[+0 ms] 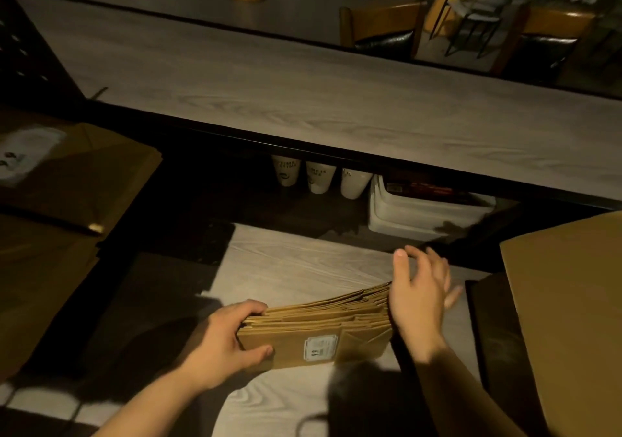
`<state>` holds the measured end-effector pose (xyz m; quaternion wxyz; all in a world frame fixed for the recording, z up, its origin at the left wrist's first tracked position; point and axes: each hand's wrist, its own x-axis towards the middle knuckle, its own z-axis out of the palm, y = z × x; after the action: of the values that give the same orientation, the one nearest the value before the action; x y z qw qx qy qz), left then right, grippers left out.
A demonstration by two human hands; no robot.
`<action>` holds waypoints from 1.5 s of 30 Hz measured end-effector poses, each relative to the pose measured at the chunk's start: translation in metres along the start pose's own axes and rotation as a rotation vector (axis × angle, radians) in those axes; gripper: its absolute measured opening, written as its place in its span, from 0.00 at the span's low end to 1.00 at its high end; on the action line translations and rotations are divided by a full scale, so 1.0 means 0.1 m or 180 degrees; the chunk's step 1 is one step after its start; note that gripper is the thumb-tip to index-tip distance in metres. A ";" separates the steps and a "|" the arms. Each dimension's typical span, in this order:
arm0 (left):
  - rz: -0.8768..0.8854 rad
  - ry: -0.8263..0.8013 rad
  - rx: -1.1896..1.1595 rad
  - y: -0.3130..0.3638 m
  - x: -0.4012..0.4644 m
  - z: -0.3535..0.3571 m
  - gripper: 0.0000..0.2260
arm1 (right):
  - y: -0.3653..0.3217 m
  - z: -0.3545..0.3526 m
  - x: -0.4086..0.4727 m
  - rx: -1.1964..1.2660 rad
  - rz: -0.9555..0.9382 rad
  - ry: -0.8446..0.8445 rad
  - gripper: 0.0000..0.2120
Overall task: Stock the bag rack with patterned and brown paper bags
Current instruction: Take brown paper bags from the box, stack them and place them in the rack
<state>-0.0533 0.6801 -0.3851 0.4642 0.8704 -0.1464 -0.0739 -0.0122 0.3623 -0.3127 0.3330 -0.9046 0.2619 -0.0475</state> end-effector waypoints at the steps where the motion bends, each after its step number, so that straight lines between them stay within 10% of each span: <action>1: -0.0015 0.0011 0.0014 0.01 0.00 0.00 0.21 | 0.04 0.00 0.06 0.0247 0.0270 -0.0001 0.26; 5: -0.0037 0.0029 0.0043 0.08 -0.01 0.03 0.25 | 0.21 0.11 0.12 0.2161 0.1340 -0.0669 0.28; 8: -0.0104 -0.0042 0.0021 0.15 -0.05 0.03 0.30 | 0.28 0.22 -0.05 0.2272 0.0989 -0.0865 0.17; 14: -0.0542 0.0056 -0.0462 0.18 -0.19 0.03 0.31 | 0.49 0.14 -0.26 0.3003 0.1361 -0.1091 0.27; 20: -0.0565 0.0579 -0.0140 0.31 -0.32 0.15 0.33 | 0.43 0.16 -0.43 0.2396 0.0912 -0.1236 0.10; 23: -0.0536 0.0690 -0.0117 0.36 -0.36 0.14 0.42 | 0.42 0.18 -0.50 0.2268 0.0809 -0.1167 0.11; 40: -0.1279 0.0466 -0.0139 0.57 -0.36 0.00 0.25 | 0.05 0.38 -0.38 0.1725 0.1263 -0.0664 0.24; 45: -0.1845 0.0052 -0.1119 0.56 -0.37 -0.36 0.32 | -0.12 -0.03 -0.36 0.1618 0.0203 -0.2141 0.36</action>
<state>-0.0889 0.6915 -0.3189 0.5681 0.7830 0.1257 -0.2200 -0.0387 0.3871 -0.2996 0.6138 -0.7502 0.1465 0.1976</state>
